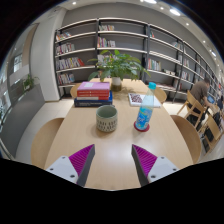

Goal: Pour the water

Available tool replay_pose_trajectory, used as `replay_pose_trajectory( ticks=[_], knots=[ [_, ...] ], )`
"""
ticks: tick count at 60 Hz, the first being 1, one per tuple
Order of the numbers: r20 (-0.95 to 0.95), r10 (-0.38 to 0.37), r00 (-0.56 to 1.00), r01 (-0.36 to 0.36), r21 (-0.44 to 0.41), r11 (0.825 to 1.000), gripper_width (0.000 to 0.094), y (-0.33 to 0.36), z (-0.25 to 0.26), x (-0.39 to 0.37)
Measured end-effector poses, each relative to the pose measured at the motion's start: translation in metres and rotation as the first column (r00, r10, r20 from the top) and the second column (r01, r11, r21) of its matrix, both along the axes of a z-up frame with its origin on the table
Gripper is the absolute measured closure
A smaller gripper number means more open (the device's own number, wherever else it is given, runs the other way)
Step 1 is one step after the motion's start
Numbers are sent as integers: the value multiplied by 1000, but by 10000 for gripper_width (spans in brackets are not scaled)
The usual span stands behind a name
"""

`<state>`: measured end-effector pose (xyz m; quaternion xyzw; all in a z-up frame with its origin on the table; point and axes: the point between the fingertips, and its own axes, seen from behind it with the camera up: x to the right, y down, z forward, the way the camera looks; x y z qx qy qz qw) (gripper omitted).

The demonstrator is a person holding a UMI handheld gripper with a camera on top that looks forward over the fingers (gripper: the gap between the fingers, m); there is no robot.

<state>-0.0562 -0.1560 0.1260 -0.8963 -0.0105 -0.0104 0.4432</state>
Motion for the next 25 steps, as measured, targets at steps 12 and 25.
replay_pose_trajectory(
  ticks=[12,25],
  knots=[
    [-5,-47,999,47,62,997,193,-14,37,-13],
    [-9,-74,997,75,82,994,195,-27,60,-21]
  ],
)
